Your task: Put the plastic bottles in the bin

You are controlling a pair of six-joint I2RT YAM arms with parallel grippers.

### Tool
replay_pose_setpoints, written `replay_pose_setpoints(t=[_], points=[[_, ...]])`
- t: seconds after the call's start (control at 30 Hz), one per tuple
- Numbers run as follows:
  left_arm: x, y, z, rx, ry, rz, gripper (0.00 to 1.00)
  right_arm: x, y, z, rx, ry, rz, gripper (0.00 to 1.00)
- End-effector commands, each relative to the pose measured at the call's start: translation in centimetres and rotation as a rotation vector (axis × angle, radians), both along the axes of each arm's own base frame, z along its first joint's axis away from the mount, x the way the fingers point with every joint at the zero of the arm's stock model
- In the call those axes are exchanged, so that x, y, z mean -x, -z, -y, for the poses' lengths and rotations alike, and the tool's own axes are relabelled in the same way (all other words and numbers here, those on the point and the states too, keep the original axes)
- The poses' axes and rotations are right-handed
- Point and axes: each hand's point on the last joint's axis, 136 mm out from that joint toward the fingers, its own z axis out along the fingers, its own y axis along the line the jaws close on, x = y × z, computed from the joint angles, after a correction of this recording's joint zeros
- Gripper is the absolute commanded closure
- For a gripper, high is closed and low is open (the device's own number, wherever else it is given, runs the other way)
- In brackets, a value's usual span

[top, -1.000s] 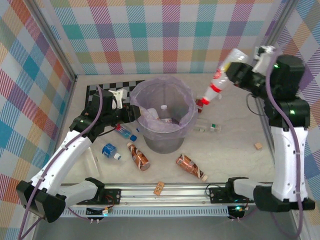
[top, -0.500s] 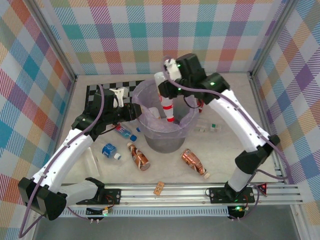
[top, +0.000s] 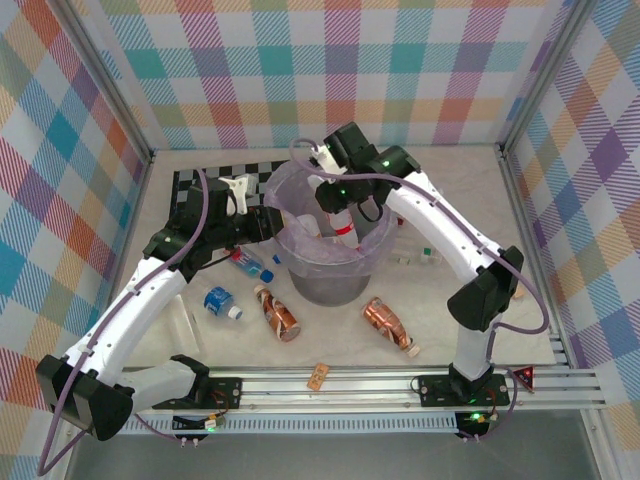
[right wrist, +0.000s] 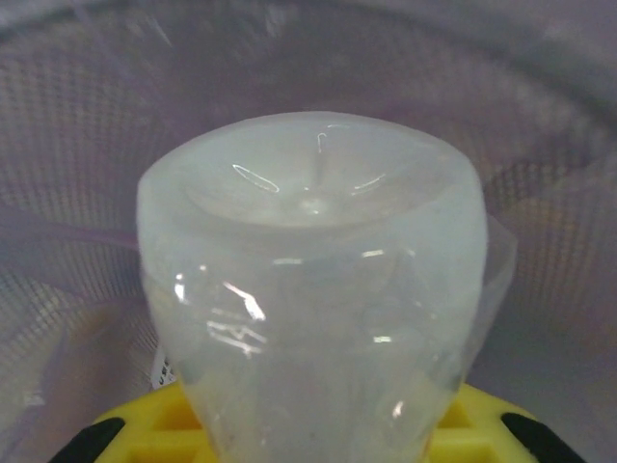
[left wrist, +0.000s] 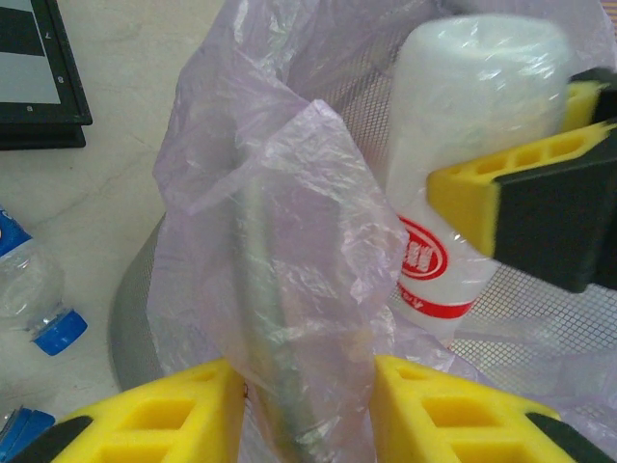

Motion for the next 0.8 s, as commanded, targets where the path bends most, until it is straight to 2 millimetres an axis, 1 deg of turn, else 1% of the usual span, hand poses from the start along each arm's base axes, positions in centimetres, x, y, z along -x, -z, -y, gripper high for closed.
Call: replay_pose_setpoints(t=[0.0,0.13,0.27,0.4,0.43,0.53,0.57,0.67,0.7,0.77], points=[[0.3,2.1,0.1,-0.035,0.012,-0.057,0.62,0.0,1.5,-0.1,0.002,0.019,-0.033,0.73],[0.2,2.2,0.2,-0.033,0.013,-0.058,0.62,0.4,3.5,-0.4,-0.024,0.047,-0.08,0.71],[0.2,2.3,0.2,-0.034,0.014,-0.061,0.63,0.4,5.2,-0.3,-0.017,0.077,-0.104,0.69],[0.2,2.5,0.2,-0.036,0.011,-0.064,0.63,0.4,6.4,-0.2,-0.018,0.098,-0.121,0.6],[0.1,2.5,0.2,-0.036,0.01,-0.064,0.63,0.4,6.5,-0.2,-0.018,0.102,-0.123,0.56],[0.1,2.6,0.2,-0.036,0.009,-0.066,0.63,0.5,6.2,-0.1,-0.024,0.104,-0.118,0.41],[0.1,2.5,0.2,-0.035,0.009,-0.065,0.63,0.5,6.0,-0.1,-0.027,0.104,-0.114,0.38],[0.1,2.5,0.2,-0.035,0.009,-0.063,0.63,0.7,4.9,0.0,-0.039,0.099,-0.105,0.3],[0.1,2.6,0.2,-0.036,0.01,-0.064,0.63,0.8,4.3,0.1,-0.046,0.094,-0.098,0.28],[0.1,2.6,0.2,-0.036,0.009,-0.067,0.63,1.1,2.7,0.1,-0.066,0.082,-0.08,0.27]])
